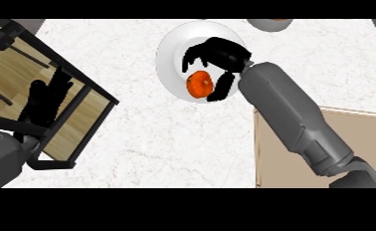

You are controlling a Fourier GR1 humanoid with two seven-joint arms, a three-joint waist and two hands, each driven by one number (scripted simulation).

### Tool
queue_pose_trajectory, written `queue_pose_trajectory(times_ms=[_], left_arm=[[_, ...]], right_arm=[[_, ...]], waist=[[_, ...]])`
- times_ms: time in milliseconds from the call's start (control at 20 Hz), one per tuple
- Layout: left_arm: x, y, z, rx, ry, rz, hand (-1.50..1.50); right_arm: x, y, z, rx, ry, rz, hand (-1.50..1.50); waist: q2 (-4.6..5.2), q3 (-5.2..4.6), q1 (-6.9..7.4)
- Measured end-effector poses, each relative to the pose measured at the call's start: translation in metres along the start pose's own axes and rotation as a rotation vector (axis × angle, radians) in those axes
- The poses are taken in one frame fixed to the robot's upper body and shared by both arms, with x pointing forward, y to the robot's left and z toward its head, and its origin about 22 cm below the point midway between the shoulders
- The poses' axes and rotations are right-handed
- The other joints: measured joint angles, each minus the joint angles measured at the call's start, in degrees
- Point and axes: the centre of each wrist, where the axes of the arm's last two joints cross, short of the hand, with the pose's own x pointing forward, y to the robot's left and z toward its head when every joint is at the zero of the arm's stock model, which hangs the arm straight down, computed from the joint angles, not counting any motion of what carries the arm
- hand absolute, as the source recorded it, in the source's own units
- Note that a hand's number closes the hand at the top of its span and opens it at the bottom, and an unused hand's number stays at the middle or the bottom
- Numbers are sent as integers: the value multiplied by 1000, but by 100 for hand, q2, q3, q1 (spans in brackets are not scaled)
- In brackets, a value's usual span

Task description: Pick the squash from the tray and place it in the plate

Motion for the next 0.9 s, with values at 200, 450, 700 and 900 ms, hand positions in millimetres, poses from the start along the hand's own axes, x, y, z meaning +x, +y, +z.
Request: queue_pose_trajectory(times_ms=[200, 450, 700, 900], left_arm=[[0, 0, 0, 0, 9, 0, 0], [-2, 2, 2, -3, 16, 3, 0], [-5, 5, 4, -3, 24, 7, 0], [-6, 7, 5, -5, 23, 12, 0]], right_arm=[[0, 20, -12, 29, 12, -56, -150], [0, 36, -21, 7, -25, -213, -150], [-7, 24, -21, -104, -45, -414, -150], [-24, 1, -6, -210, -3, -527, -150]], waist=[[1, 4, -28], [-19, -7, -79], [-39, -20, -148], [-34, -26, -179]])
